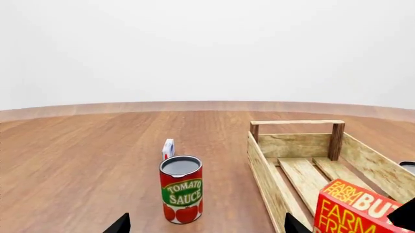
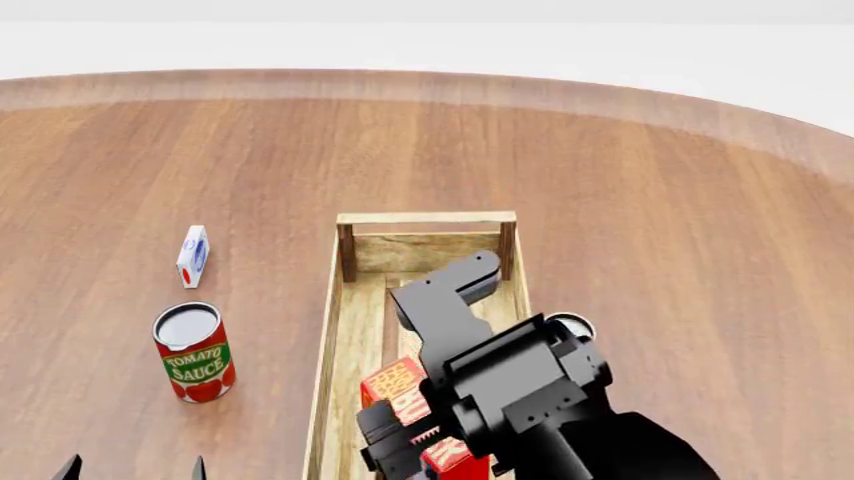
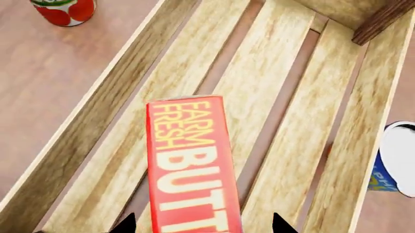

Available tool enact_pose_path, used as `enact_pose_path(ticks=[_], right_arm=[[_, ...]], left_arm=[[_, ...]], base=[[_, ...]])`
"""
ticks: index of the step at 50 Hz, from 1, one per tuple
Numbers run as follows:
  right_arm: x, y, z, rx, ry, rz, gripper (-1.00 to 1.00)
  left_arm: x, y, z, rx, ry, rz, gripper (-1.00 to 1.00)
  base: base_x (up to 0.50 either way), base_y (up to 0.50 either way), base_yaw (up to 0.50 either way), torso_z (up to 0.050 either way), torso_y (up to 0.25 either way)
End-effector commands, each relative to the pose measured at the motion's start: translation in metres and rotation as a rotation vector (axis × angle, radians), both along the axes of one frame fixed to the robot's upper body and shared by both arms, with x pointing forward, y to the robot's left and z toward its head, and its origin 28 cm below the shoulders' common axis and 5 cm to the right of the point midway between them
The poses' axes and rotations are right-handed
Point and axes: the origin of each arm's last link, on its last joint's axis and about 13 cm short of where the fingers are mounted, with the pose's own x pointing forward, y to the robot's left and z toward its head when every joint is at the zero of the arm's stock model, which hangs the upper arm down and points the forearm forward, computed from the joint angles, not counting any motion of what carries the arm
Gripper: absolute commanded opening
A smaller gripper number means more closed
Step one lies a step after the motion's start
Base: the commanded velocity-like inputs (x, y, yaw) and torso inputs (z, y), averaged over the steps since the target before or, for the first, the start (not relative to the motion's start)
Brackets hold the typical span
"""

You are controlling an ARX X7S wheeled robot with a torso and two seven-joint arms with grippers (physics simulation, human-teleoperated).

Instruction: Pick up the butter and put it in the tray.

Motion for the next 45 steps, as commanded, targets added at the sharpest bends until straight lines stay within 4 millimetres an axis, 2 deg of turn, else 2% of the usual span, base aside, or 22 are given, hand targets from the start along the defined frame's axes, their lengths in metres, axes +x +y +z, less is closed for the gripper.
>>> enact_pose_path(ticks=[1,6,11,14,17,19,22,23,27,31,37,41,45], right_arm=[[0.014,0.0,0.041,0.053,-0.05,0.043,1.0],[0.017,-0.005,0.054,0.093,-0.1,0.024,1.0],[0.013,-0.01,0.053,0.154,-0.159,-0.003,1.0],[0.007,-0.016,0.05,0.21,-0.313,-0.084,1.0],[0.0,-0.022,0.046,0.16,-0.502,-0.161,1.0],[-0.011,-0.025,0.043,0.169,-0.604,-0.198,1.0],[-0.021,-0.028,0.042,0.238,-0.653,-0.229,1.0],[-0.026,-0.031,0.041,0.247,-0.726,-0.26,1.0],[-0.037,-0.038,0.038,0.324,-0.803,-0.295,1.0],[-0.059,-0.041,0.034,0.418,-0.958,-0.338,1.0],[-0.081,-0.039,0.032,0.456,-1.049,-0.326,1.0],[-0.106,-0.038,0.033,0.504,-1.139,-0.314,1.0],[-0.12,-0.043,0.033,0.468,-1.234,-0.315,1.0]], left_arm=[[0.001,0.0,0.0,0.003,0.002,0.002,1.0],[0.001,0.0,0.0,0.003,0.002,0.002,1.0],[0.001,0.0,0.0,0.003,0.002,0.001,1.0],[0.002,0.001,0.001,-0.001,0.002,0.006,1.0],[0.001,-0.001,0.0,0.003,0.004,0.001,1.0],[0.001,-0.001,0.0,0.007,0.005,-0.004,1.0],[0.001,0.0,0.001,0.003,0.005,-0.001,1.0],[0.001,0.0,0.001,0.001,0.004,0.0,1.0],[0.001,0.001,0.002,-0.001,0.003,-0.001,1.0],[0.0,0.001,0.002,-0.004,0.003,0.0,1.0],[-0.001,0.001,0.001,-0.005,0.002,0.0,1.0],[-0.001,0.001,0.002,-0.005,0.0,0.0,1.0],[-0.001,0.002,0.002,-0.007,-0.001,0.003,1.0]], base=[[0.0,0.0,0.0,0.0,0.0],[0.0,0.0,0.0,0.0,0.0],[0.0,0.0,0.0,0.0,0.0],[0.0,0.0,0.0,0.0,0.0],[0.0,0.0,0.0,0.0,0.0],[0.0,0.0,0.0,0.0,0.0],[0.0,0.0,0.0,0.0,0.0],[0.0,0.0,0.0,0.0,0.0],[0.0,0.0,0.0,0.0,0.0],[0.0,0.0,0.0,0.0,0.0],[0.0,0.0,0.0,0.0,0.0],[0.0,0.0,0.0,0.0,0.0],[0.0,0.0,0.0,0.0,0.0]])
